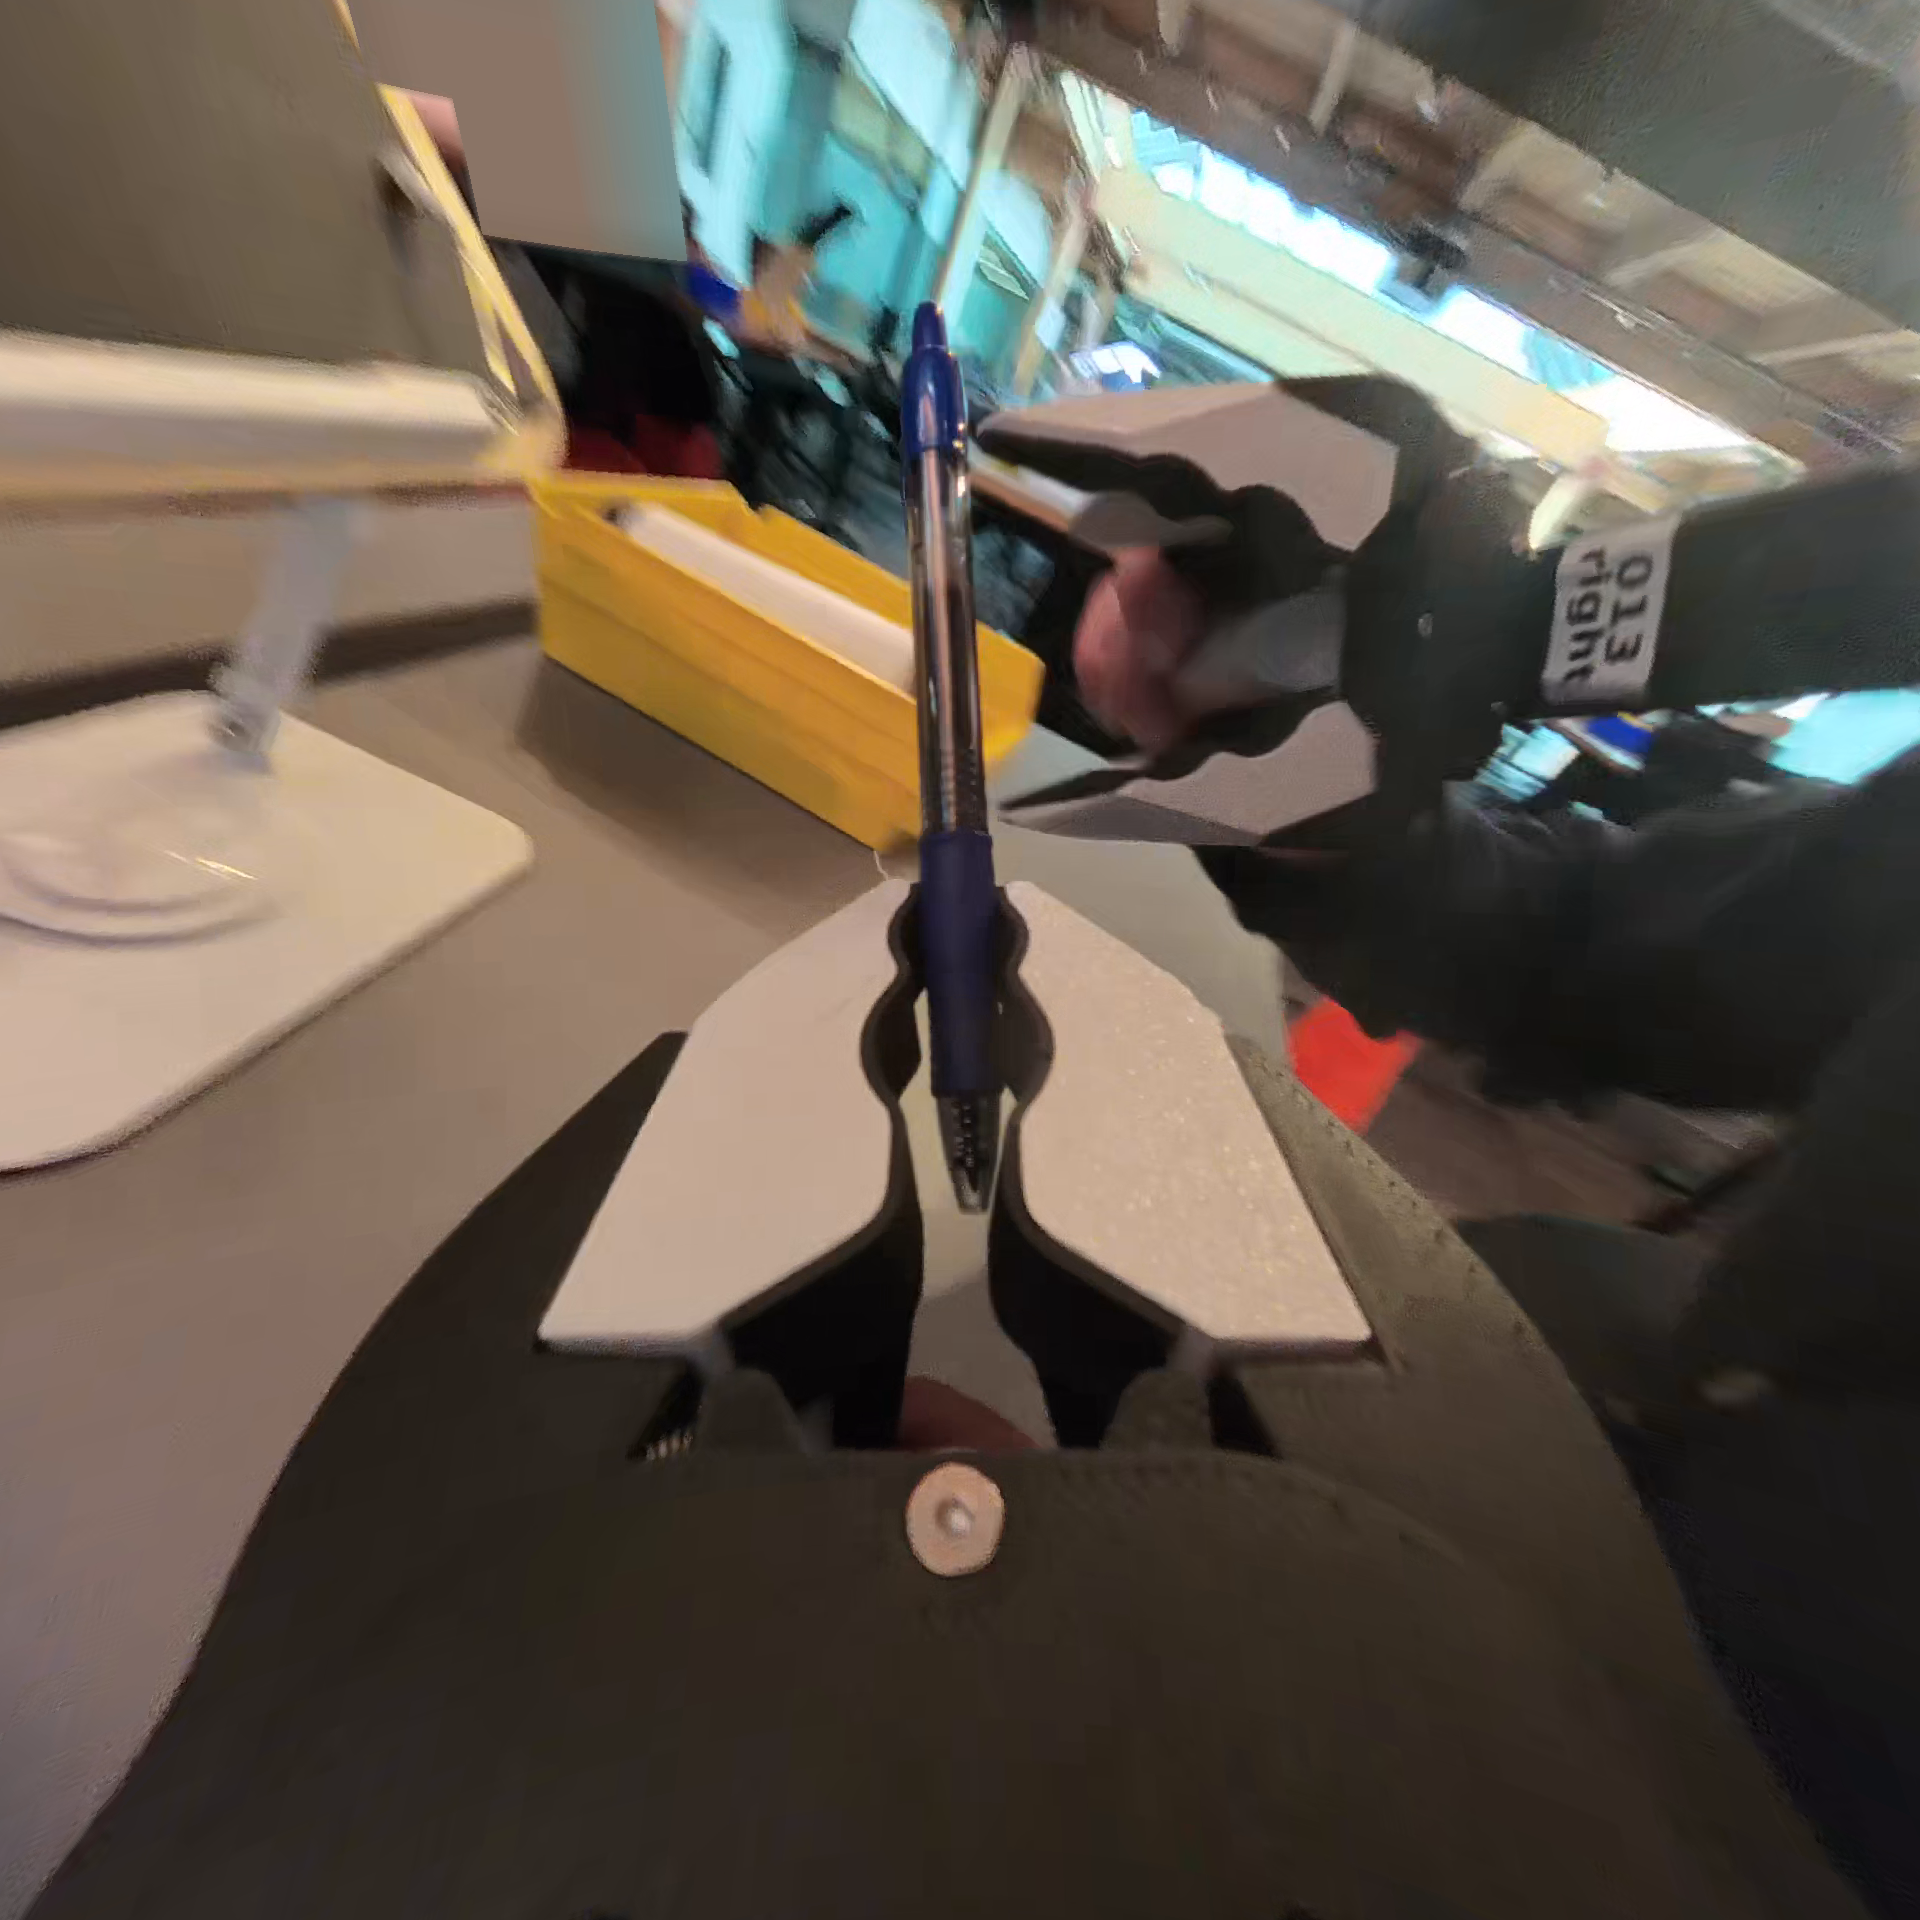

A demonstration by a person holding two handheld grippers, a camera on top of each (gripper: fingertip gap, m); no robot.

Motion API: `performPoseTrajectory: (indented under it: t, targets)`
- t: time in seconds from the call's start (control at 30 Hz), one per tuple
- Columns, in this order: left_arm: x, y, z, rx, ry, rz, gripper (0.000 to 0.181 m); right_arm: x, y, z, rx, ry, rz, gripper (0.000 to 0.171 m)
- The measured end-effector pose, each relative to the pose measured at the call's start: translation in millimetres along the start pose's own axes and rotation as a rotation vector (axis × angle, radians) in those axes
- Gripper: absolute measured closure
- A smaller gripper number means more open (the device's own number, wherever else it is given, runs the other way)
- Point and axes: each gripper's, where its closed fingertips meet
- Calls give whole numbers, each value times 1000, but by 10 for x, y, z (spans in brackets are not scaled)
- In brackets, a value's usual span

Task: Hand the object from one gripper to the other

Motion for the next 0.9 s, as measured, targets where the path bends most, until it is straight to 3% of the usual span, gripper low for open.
performPoseTrajectory:
  t: [0.07,0.17,0.27,0.37,0.47,0.6,0.9]
  targets:
    - [84,176,48,170,-84,-148,171,-17,-7,58,80,-131,-406,106]
    - [94,314,81,425,-63,-552,171,48,67,91,268,-319,-883,108]
    - [77,319,46,630,19,-1072,171,142,148,103,434,-386,-1071,111]
    - [62,281,-5,708,58,-1355,171,119,224,89,521,-336,-1108,115]
    - [61,254,-15,712,59,-1432,171,29,326,76,558,-255,-1060,135]
    - [75,217,-21,710,45,-1474,171,50,349,105,590,-300,-1052,164]
    - [148,114,-66,688,-27,-1476,171,141,284,219,569,-432,-1087,167]
Point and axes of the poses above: each gripper's, where its closed fingertips meet, z back along the fingers, x out of its top, y = z × x across the jaws, and after that the axes turned 6 degrees about x, right-handed
